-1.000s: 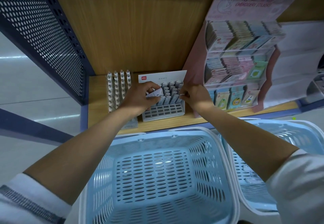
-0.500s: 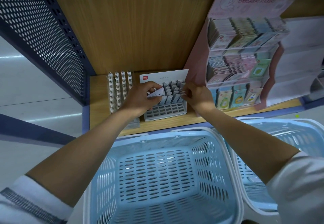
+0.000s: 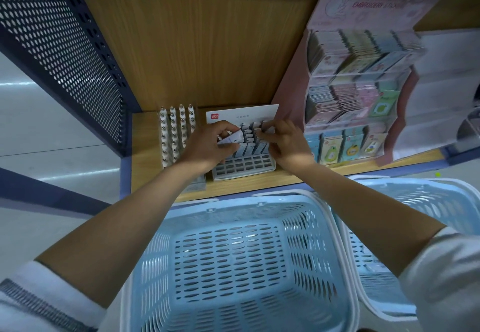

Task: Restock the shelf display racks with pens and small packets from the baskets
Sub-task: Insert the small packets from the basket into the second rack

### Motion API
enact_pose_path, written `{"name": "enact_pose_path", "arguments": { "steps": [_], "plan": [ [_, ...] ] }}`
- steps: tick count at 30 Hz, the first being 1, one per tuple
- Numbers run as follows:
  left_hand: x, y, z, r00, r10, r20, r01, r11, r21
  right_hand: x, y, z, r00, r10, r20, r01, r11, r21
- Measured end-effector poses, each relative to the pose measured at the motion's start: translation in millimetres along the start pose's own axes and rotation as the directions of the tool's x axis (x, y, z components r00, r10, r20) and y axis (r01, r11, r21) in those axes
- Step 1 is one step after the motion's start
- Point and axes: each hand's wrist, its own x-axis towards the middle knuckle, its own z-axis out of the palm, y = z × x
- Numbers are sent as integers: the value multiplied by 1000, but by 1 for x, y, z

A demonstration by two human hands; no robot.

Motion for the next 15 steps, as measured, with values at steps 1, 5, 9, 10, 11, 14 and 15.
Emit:
{"name": "enact_pose_path", "arguments": {
  "steps": [1, 5, 9, 10, 11, 14, 15],
  "plan": [
    [0, 1, 0, 1000, -1, 1, 1, 1000, -6, 0, 1, 0, 1000, -2, 6, 2, 1000, 5],
    [0, 1, 0, 1000, -14, 9, 14, 1000, -27, -2, -3, -1, 998, 56, -2, -55, 996, 65],
    [1, 4, 3, 1000, -13, -15, 12, 998, -57, 16, -32, -39, 931, 308, 194, -357, 673, 648],
    [0, 7, 4, 1000, -15, -21, 14, 997, -71, 20, -40, -48, 916, 294, 273, -393, 524, 755],
    [0, 11, 5, 1000, -13, -28, 10, 997, -79, 23, -47, -55, 913, 262, 312, -403, 458, 793],
    [2, 18, 8, 999, 28, -21, -30, 995, -96, 24, -54, -65, 912, 234, 338, -410, 460, 787],
    [2, 19, 8, 999, 38, -5, -38, 995, -94, 24, -50, -67, 907, 268, 326, -419, 471, 776]
  ]
}}
